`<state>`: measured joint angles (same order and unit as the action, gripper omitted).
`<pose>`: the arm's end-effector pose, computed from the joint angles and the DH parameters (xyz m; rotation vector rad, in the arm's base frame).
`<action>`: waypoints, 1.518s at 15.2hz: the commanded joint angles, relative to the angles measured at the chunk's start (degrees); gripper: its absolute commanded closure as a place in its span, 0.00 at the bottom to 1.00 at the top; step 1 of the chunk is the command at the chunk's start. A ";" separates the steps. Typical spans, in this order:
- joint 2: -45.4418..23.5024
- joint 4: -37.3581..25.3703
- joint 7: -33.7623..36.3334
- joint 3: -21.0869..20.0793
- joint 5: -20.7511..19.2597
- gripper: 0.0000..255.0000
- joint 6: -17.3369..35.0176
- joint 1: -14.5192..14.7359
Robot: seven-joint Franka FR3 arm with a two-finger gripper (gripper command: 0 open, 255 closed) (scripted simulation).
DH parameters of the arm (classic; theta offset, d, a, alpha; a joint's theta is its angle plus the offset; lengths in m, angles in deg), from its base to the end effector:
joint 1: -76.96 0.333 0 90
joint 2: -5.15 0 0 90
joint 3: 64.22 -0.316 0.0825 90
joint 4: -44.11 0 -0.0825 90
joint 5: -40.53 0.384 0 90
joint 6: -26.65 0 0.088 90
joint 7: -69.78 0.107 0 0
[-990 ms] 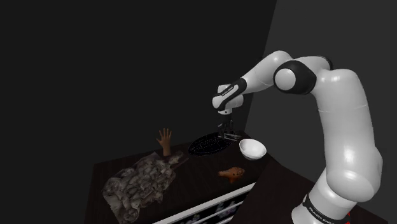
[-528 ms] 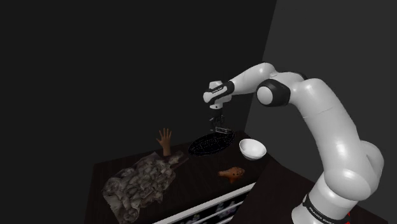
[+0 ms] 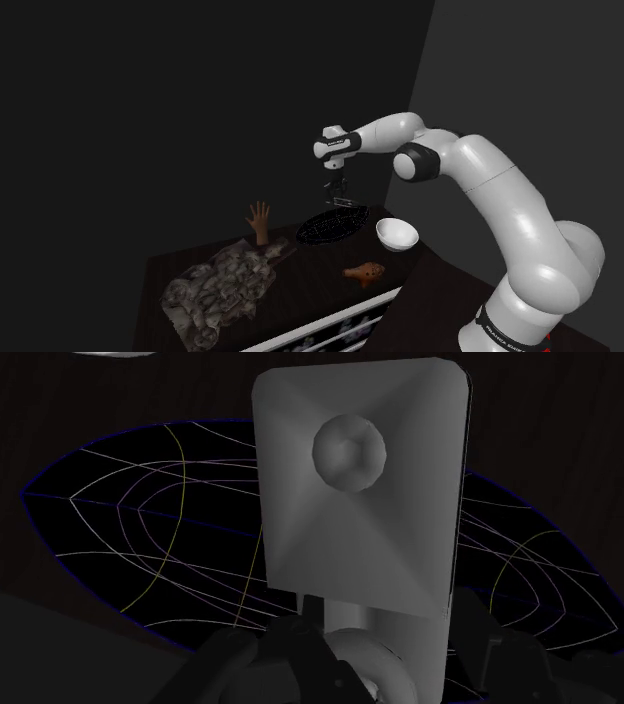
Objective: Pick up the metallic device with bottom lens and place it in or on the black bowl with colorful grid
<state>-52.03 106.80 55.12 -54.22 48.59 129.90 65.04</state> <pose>0.7031 -0.2292 0.1932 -3.0449 0.1826 0.4159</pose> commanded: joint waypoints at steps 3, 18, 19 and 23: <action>-4.77 -2.03 0.08 -0.14 0.37 1.00 4.98 -0.10; -7.65 -5.38 1.50 0.00 1.33 0.00 4.52 1.22; -6.08 -2.62 -0.27 0.70 1.35 0.00 5.57 0.36; -4.93 -7.93 0.06 1.15 1.19 0.00 -0.87 0.09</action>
<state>-57.45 101.04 55.51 -53.46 49.89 125.01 65.73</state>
